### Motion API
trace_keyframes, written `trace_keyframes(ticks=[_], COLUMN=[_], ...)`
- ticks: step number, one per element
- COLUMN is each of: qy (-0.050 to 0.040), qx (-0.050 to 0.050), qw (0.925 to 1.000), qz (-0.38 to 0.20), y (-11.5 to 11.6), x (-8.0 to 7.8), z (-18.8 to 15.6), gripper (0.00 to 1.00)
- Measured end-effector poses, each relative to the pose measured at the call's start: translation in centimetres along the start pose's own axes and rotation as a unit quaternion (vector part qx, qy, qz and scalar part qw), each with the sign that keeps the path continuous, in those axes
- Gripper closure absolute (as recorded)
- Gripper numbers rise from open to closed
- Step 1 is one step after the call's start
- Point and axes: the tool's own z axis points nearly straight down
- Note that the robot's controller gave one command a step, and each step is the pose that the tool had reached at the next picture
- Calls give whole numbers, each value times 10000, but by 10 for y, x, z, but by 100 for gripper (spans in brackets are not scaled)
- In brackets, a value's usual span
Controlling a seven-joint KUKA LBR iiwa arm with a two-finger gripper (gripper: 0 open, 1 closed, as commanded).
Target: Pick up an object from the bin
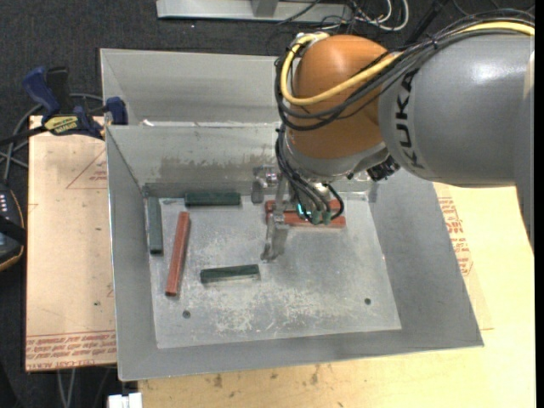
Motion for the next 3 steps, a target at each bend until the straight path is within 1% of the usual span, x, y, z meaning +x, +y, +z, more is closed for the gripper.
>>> trace_keyframes(ticks=[1,2,3], qy=[-2,-32,-93], qx=[3,0,7], qw=[9833,9835,9742], qz=[-1818,-1810,-2257], y=[1,1,9], x=[35,33,25], z=[146,143,-4], gripper=[0,100,100])
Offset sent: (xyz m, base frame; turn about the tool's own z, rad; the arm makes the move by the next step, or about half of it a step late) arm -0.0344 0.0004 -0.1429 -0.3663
